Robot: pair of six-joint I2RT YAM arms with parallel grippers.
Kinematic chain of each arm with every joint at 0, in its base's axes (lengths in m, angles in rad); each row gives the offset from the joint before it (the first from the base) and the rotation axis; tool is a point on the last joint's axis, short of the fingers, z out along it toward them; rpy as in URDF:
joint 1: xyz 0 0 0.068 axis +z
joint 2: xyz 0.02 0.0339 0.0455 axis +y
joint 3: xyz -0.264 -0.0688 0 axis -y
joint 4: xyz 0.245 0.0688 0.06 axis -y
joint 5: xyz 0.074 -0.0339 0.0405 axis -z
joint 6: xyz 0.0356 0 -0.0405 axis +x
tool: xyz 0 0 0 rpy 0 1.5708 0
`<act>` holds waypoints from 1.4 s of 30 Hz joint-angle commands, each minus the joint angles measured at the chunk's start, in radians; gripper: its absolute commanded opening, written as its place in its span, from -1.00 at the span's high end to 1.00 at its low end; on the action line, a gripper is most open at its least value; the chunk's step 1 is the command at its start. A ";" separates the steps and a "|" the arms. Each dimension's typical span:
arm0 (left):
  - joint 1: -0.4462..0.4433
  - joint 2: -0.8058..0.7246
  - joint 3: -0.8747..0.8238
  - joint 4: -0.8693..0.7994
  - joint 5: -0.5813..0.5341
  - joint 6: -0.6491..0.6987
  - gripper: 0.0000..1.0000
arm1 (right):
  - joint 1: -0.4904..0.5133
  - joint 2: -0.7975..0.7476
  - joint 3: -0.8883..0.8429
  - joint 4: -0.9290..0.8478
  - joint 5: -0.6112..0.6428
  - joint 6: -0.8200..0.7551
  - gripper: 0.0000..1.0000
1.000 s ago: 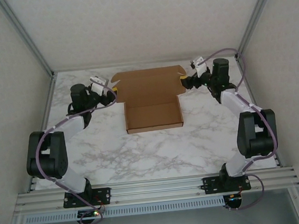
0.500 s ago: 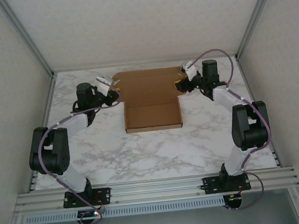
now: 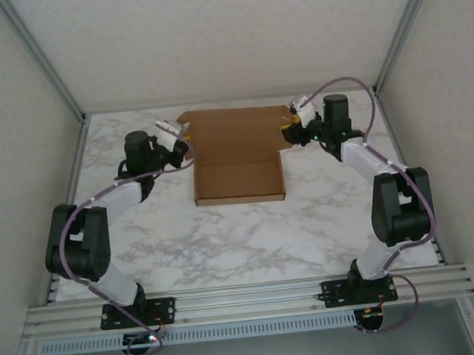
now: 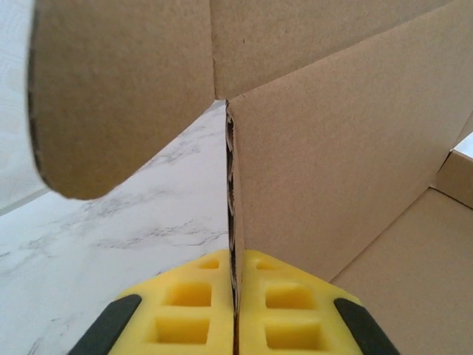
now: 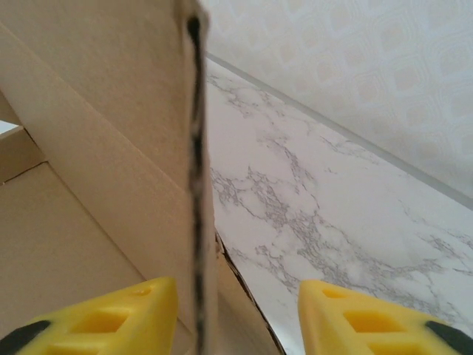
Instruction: Fold the paper box
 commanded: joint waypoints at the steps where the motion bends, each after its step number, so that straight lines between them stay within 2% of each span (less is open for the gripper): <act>1: -0.005 -0.040 -0.006 0.014 -0.028 -0.007 0.88 | 0.002 -0.029 -0.011 -0.022 -0.016 0.002 0.23; 4: -0.006 -0.045 -0.007 0.014 -0.028 -0.012 0.89 | 0.004 -0.022 -0.004 -0.033 -0.018 0.011 0.38; 15: -0.007 -0.040 -0.018 -0.001 -0.017 -0.004 0.88 | 0.023 0.038 0.040 -0.074 -0.025 -0.005 0.33; 20: -0.006 -0.032 -0.013 -0.005 -0.018 -0.005 0.87 | 0.040 0.052 0.058 -0.102 -0.027 -0.004 0.40; 24: -0.008 -0.035 -0.012 -0.003 -0.021 -0.012 0.88 | 0.050 0.041 0.060 -0.094 -0.002 0.046 0.76; 26: -0.008 -0.035 -0.011 -0.003 -0.024 -0.016 0.88 | 0.051 0.035 0.055 -0.084 0.014 0.081 0.81; 28: -0.008 -0.036 -0.011 -0.003 -0.029 -0.015 0.88 | 0.051 0.027 0.052 -0.081 0.014 0.106 0.96; 31: -0.008 -0.039 -0.009 -0.006 -0.030 -0.016 0.89 | 0.058 0.022 0.054 -0.094 0.013 0.152 0.95; 36: -0.024 -0.043 -0.025 0.060 -0.076 -0.133 0.92 | 0.106 0.015 0.070 -0.113 0.166 0.308 0.96; 42: -0.102 -0.076 -0.109 0.200 -0.293 -0.288 0.83 | 0.191 -0.014 0.050 -0.067 0.446 0.500 0.94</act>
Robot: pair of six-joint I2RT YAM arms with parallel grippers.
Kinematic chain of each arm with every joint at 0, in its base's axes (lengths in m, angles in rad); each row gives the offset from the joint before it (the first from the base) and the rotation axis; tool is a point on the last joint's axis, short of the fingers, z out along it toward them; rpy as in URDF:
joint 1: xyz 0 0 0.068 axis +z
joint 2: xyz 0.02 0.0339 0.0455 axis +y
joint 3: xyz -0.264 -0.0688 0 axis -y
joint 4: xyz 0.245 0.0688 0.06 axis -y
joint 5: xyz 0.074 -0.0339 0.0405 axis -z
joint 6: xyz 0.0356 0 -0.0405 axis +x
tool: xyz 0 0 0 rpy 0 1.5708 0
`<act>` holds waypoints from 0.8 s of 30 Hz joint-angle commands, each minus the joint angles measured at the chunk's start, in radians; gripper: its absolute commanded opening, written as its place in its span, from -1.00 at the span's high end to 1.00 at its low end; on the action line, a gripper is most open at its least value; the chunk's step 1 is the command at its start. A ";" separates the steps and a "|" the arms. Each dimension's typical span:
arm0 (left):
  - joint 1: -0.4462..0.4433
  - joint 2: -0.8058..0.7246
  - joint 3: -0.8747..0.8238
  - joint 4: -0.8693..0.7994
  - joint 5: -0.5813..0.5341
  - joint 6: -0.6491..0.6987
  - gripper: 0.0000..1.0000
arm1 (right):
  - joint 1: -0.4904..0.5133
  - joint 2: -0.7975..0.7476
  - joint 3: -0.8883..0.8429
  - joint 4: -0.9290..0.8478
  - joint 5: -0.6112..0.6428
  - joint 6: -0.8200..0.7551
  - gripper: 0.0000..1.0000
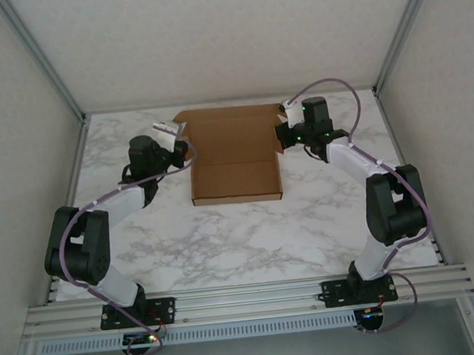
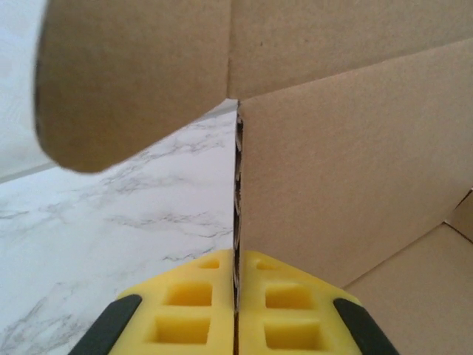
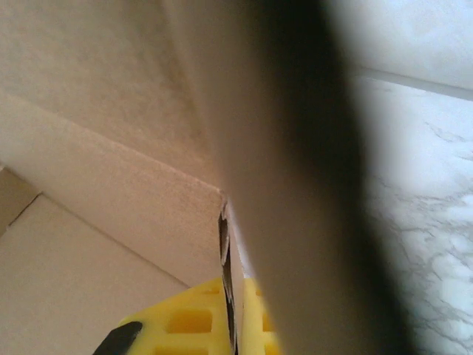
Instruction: Fold the paper box
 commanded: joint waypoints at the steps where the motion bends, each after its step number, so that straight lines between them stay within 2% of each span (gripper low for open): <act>1: -0.062 -0.055 -0.054 0.141 -0.133 -0.129 0.82 | 0.061 -0.045 0.002 0.025 0.231 0.179 0.94; 5: -0.128 -0.062 -0.081 0.197 -0.291 -0.184 0.77 | 0.122 -0.058 0.004 0.059 0.449 0.344 0.91; 9: -0.174 -0.057 -0.090 0.247 -0.497 -0.281 0.72 | 0.187 -0.059 0.009 0.105 0.583 0.414 0.92; 12: -0.217 -0.049 -0.097 0.295 -0.618 -0.312 0.66 | 0.218 -0.054 0.009 0.131 0.617 0.450 0.93; 16: -0.255 -0.015 -0.071 0.299 -0.706 -0.343 0.52 | 0.227 -0.051 0.007 0.127 0.649 0.537 0.94; 19: -0.284 0.018 -0.063 0.323 -0.771 -0.358 0.50 | 0.234 -0.055 0.010 0.120 0.663 0.585 0.96; 24: -0.316 0.080 -0.046 0.346 -0.877 -0.463 0.51 | 0.245 -0.054 0.016 0.110 0.671 0.650 0.98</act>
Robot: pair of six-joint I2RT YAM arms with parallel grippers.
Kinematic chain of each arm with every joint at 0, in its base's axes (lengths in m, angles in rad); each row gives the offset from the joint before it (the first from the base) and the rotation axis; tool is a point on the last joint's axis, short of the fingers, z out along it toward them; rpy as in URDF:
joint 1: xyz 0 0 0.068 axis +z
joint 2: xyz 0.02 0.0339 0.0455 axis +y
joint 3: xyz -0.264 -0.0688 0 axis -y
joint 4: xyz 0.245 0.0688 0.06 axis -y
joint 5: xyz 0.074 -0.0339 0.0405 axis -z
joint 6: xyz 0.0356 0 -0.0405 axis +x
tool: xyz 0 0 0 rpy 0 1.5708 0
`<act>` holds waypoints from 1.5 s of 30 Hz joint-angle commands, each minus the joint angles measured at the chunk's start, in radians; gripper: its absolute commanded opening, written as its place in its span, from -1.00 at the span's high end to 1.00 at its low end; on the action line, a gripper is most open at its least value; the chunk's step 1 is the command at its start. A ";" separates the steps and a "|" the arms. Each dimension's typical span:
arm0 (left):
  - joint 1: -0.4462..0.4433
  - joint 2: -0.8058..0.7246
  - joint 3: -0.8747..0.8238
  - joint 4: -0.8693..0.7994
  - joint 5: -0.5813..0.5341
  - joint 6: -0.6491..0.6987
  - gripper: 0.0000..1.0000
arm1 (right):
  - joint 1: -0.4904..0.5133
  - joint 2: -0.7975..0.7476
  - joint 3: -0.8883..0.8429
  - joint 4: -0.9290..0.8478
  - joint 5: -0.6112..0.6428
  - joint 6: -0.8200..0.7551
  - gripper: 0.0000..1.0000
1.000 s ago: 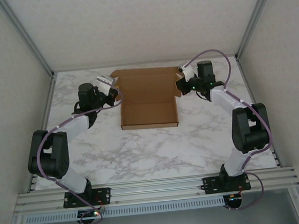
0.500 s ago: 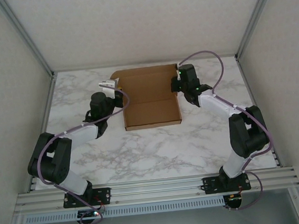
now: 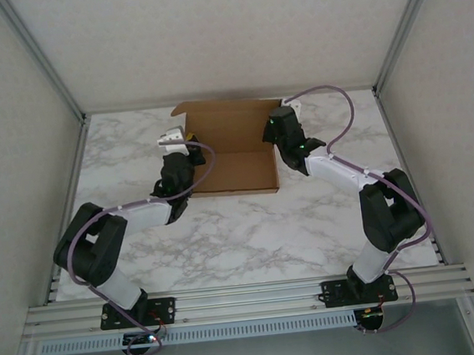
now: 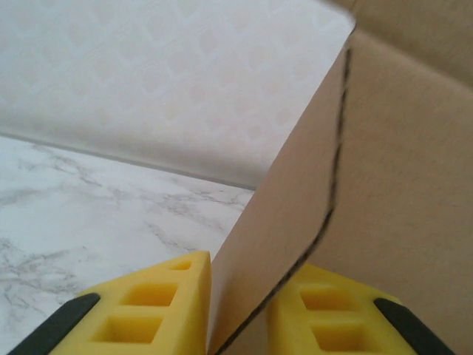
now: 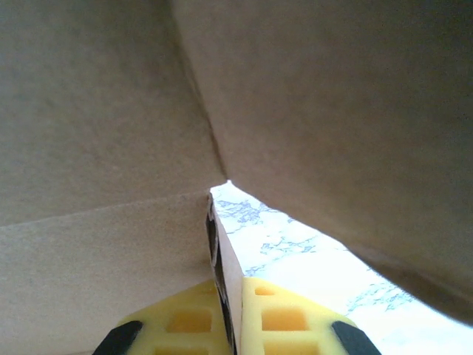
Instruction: Fold the paper box
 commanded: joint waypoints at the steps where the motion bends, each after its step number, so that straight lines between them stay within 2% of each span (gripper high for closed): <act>1: -0.024 0.041 0.022 0.046 -0.125 -0.109 0.52 | 0.021 -0.033 0.019 0.048 0.031 0.107 0.98; 4: -0.030 0.056 0.019 0.083 -0.096 -0.141 0.52 | 0.030 -0.022 0.036 0.043 0.025 0.080 0.98; 8: -0.040 0.025 0.002 0.088 -0.029 -0.090 0.44 | 0.038 -0.022 0.058 0.021 0.047 -0.051 0.98; 12: -0.017 -0.051 -0.076 0.097 0.122 0.037 0.23 | 0.027 -0.041 0.047 0.026 -0.023 -0.264 1.00; 15: 0.031 -0.107 -0.137 0.085 0.233 0.062 0.16 | 0.010 -0.060 0.036 0.008 -0.059 -0.349 1.00; 19: 0.102 -0.172 -0.188 0.048 0.365 0.059 0.06 | -0.019 -0.084 0.024 -0.010 -0.106 -0.373 1.00; 22: 0.124 -0.205 -0.183 -0.012 0.465 0.088 -0.03 | -0.022 -0.097 0.013 -0.010 -0.140 -0.386 1.00; 27: 0.135 -0.262 -0.149 -0.138 0.540 0.183 -0.11 | -0.025 -0.102 0.012 -0.026 -0.153 -0.406 1.00; 33: 0.248 -0.307 -0.113 -0.236 0.661 0.223 -0.02 | -0.032 -0.098 0.021 -0.043 -0.194 -0.431 1.00; 39: 0.291 -0.293 -0.112 -0.233 0.682 0.303 0.16 | -0.047 -0.106 0.008 -0.043 -0.235 -0.448 1.00; 41: 0.309 -0.271 -0.100 -0.236 0.731 0.330 0.21 | -0.053 -0.109 0.007 -0.046 -0.252 -0.450 1.00; 45: 0.333 -0.224 -0.047 -0.249 0.860 0.327 0.51 | -0.061 -0.106 0.012 -0.053 -0.278 -0.450 1.00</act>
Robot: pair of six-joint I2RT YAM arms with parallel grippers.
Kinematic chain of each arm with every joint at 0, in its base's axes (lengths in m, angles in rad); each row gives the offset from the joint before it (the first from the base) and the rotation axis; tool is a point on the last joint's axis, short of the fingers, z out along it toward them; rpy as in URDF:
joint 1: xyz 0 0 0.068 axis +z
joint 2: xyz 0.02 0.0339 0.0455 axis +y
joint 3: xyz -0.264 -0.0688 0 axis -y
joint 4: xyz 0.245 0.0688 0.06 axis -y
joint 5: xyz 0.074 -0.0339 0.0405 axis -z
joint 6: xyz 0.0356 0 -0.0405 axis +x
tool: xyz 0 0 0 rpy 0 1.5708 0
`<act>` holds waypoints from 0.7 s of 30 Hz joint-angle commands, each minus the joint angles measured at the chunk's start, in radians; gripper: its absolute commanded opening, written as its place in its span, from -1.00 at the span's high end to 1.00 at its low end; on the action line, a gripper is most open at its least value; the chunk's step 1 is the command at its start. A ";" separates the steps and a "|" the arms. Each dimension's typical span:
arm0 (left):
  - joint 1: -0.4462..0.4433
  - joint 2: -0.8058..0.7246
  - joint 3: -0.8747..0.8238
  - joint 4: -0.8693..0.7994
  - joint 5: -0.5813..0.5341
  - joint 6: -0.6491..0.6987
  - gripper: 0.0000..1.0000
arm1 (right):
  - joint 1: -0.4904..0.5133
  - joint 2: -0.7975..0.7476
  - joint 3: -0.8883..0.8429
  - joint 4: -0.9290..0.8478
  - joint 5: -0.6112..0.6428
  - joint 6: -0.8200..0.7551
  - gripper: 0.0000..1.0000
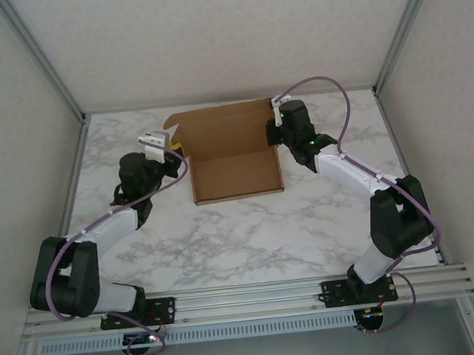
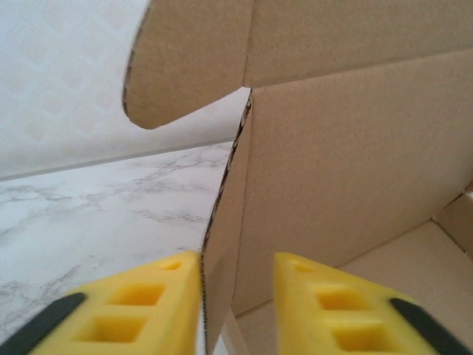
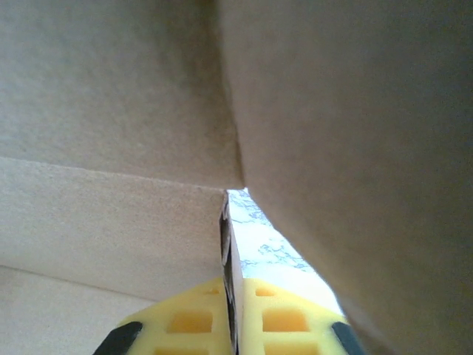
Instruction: Fold the paper box
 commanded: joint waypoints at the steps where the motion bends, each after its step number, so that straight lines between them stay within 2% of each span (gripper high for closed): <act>1: 0.014 0.034 0.063 -0.003 0.148 0.021 0.60 | -0.006 -0.038 0.002 0.006 -0.043 -0.006 1.00; 3: 0.013 0.056 0.084 0.000 0.172 0.003 0.84 | -0.006 -0.033 0.002 0.006 -0.055 0.010 1.00; 5: 0.012 0.073 0.094 0.014 0.167 -0.028 1.00 | -0.006 -0.030 0.000 0.013 -0.067 0.032 1.00; 10: -0.008 0.089 0.059 0.112 0.077 -0.139 1.00 | -0.006 -0.030 -0.011 0.023 -0.083 0.083 1.00; 14: -0.066 0.099 0.050 0.120 -0.009 -0.103 1.00 | -0.007 -0.020 -0.006 0.014 -0.102 0.088 1.00; 15: -0.075 0.106 0.056 0.108 -0.034 -0.095 0.99 | -0.007 -0.019 -0.002 0.010 -0.103 0.079 1.00; 17: -0.080 0.118 0.066 0.086 -0.078 -0.088 0.79 | -0.006 -0.019 -0.001 0.004 -0.106 0.062 1.00; 21: -0.067 0.129 0.065 0.085 -0.118 -0.056 0.58 | -0.007 -0.031 -0.003 -0.005 -0.109 0.010 1.00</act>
